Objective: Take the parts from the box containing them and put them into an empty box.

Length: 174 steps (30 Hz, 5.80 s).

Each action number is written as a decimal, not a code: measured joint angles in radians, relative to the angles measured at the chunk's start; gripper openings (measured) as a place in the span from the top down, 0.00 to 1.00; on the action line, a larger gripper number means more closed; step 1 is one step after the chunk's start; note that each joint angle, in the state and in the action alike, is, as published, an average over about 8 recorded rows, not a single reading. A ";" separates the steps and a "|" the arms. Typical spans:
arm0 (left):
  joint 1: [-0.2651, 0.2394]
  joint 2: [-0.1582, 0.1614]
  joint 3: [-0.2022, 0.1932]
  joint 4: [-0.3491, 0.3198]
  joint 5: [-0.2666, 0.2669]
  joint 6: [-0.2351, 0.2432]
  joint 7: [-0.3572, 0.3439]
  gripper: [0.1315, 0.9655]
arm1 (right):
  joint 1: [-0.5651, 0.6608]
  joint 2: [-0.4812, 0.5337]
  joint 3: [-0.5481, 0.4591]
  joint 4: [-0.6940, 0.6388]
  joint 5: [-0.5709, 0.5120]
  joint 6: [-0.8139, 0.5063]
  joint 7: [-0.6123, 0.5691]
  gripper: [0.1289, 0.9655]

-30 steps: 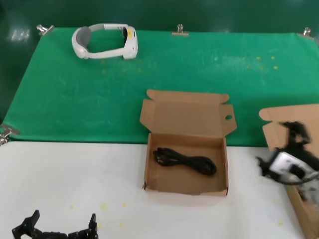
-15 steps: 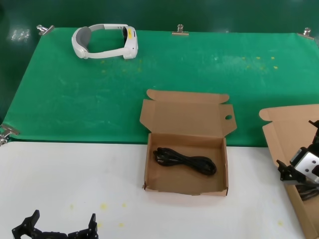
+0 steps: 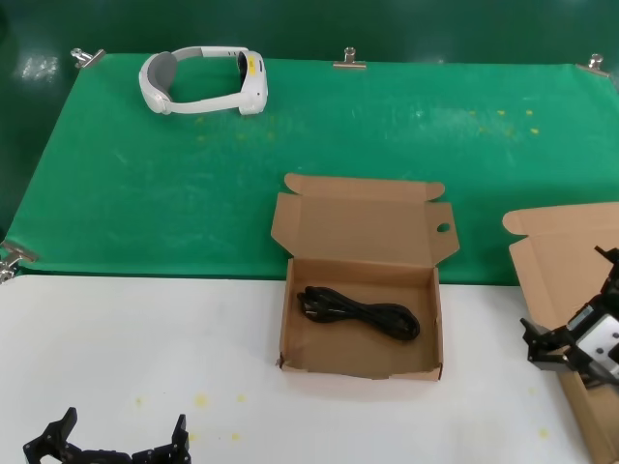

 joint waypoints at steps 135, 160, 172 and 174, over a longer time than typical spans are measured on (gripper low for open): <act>0.001 0.000 0.001 -0.001 -0.002 0.000 0.000 0.00 | -0.500 0.089 -0.080 0.265 1.056 0.402 -0.123 0.00; 0.001 0.000 0.001 -0.001 -0.002 0.000 0.000 0.00 | -0.500 0.089 -0.080 0.265 1.056 0.402 -0.123 0.00; 0.001 0.000 0.001 -0.001 -0.002 0.000 0.000 0.00 | -0.500 0.089 -0.080 0.265 1.056 0.402 -0.123 0.00; 0.001 0.000 0.001 -0.001 -0.002 0.000 0.000 0.00 | -0.500 0.089 -0.080 0.265 1.056 0.402 -0.123 0.00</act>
